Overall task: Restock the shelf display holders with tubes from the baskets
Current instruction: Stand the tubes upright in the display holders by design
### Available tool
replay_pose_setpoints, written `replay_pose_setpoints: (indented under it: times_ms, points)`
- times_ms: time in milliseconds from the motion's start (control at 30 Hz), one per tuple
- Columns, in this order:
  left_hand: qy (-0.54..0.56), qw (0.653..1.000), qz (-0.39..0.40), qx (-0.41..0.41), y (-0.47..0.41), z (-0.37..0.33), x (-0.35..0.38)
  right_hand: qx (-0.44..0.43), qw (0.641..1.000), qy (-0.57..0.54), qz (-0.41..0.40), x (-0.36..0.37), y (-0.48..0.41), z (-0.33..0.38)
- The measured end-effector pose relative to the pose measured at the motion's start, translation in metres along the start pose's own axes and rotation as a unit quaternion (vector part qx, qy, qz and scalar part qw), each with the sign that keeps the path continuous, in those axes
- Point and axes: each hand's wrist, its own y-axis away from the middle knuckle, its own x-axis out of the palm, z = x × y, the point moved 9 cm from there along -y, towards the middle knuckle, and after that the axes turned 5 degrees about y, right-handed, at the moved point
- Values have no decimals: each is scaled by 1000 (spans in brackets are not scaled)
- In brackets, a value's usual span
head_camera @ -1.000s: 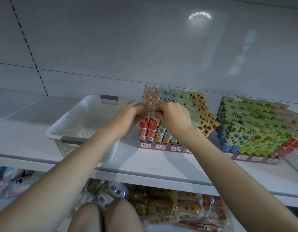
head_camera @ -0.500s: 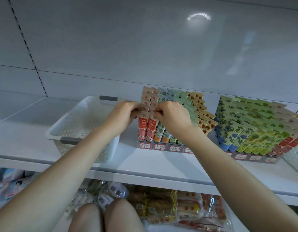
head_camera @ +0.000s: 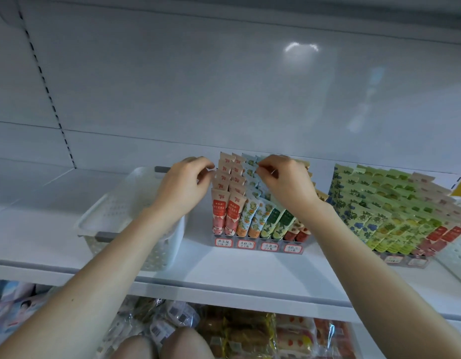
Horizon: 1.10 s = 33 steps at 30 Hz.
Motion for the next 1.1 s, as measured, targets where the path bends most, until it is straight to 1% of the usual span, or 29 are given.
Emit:
replay_pose_setpoints:
  times_ms: [100,300,500,633,700,833,933,1100]
  points:
    - [7,1000,-5,9,-8,-9,-7,9,1000,0,-14,-13,-7,-12]
    - [17,1000,20,6,-17,-21,2,27,1000,-6,-1,-23,-11,-29]
    - [15,994,110,17,-13,-35,34,37,999,-15,32,-15,-7,-45]
    - [-7,983,173,60,-2,-42,59,32,997,-23,68,-6,-1,-48]
    - [-14,978,191,78,3,-45,67,19,996,-20,84,-3,0,-45]
    - [-45,977,178,107,5,-49,73,-5,992,2,129,7,5,-37]
    - [-48,977,167,123,3,-52,74,-28,988,22,148,14,9,-32]
    - [-42,978,171,114,2,-51,75,-43,983,46,174,24,15,-29]
